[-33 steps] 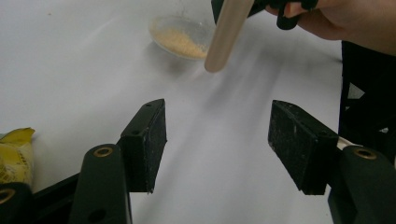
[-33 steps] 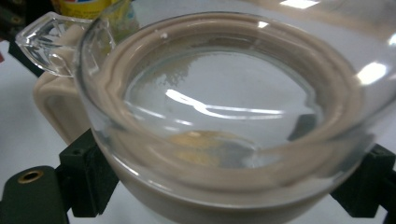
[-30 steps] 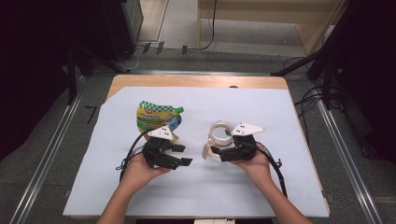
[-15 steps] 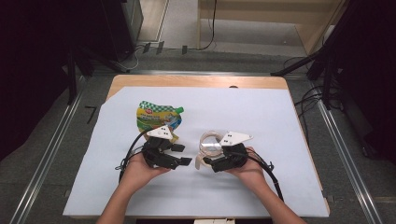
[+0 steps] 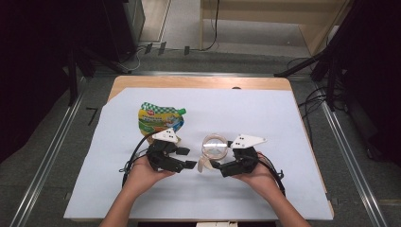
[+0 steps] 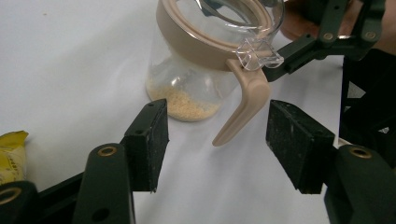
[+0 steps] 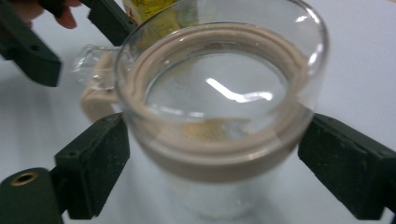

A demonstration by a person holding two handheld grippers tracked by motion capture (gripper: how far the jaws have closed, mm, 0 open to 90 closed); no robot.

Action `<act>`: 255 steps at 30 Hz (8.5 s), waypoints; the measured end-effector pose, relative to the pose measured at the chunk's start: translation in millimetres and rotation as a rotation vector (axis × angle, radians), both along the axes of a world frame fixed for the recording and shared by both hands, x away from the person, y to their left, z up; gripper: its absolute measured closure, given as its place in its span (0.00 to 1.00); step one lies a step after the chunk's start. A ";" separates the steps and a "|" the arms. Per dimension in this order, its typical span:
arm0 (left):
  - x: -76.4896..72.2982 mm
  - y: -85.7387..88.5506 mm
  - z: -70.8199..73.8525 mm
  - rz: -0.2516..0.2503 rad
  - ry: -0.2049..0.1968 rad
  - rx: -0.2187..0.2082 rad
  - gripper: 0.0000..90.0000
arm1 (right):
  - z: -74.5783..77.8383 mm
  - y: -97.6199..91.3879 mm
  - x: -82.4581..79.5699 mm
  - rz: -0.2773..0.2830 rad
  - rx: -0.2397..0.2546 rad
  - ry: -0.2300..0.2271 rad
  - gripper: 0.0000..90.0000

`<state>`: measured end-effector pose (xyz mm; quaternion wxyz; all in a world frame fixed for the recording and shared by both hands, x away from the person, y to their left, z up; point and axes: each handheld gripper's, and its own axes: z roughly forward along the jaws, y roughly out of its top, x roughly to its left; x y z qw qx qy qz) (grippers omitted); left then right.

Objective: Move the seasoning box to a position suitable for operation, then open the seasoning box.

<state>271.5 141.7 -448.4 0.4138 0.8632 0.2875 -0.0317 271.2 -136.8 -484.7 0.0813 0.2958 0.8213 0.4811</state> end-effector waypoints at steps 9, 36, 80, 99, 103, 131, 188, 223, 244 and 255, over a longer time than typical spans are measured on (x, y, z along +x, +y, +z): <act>-1.2 -7.0 -1.4 0.008 0.045 0.006 0.86 | 10.7 -28.3 -16.1 0.004 -0.022 0.008 0.57; -11.7 -41.5 -12.3 -0.074 0.033 0.019 1.00 | 11.4 -36.1 -10.3 -0.064 -0.016 0.104 1.00; -3.1 -9.7 7.9 -0.078 0.068 -0.022 0.62 | 18.9 -32.4 -57.8 -0.032 0.010 0.083 1.00; 2.1 -4.9 7.7 -0.033 0.011 -0.012 0.43 | 6.8 6.4 -68.6 0.057 0.001 0.119 1.00; 0.4 -5.3 9.5 -0.028 -0.006 -0.014 0.45 | 5.0 7.0 -67.1 0.056 -0.003 0.118 1.00; -1.1 -9.4 7.7 -0.054 -0.009 -0.009 0.44 | -0.8 -27.3 -46.6 -0.069 -0.055 0.156 1.00; 44.7 -78.8 -3.9 -0.181 -0.053 0.001 0.15 | -6.8 -86.2 9.5 -0.177 -0.026 0.209 1.00; 40.1 -97.3 -6.4 -0.169 -0.180 -0.003 0.11 | -6.6 -81.6 10.3 -0.210 -0.034 0.199 1.00; 43.6 -98.0 8.9 -0.187 -0.188 -0.012 0.10 | -5.5 -80.1 8.6 -0.202 -0.041 0.194 1.00; 39.4 -102.2 17.2 -0.194 -0.187 -0.009 0.17 | -5.7 -80.1 9.2 -0.201 -0.048 0.189 1.00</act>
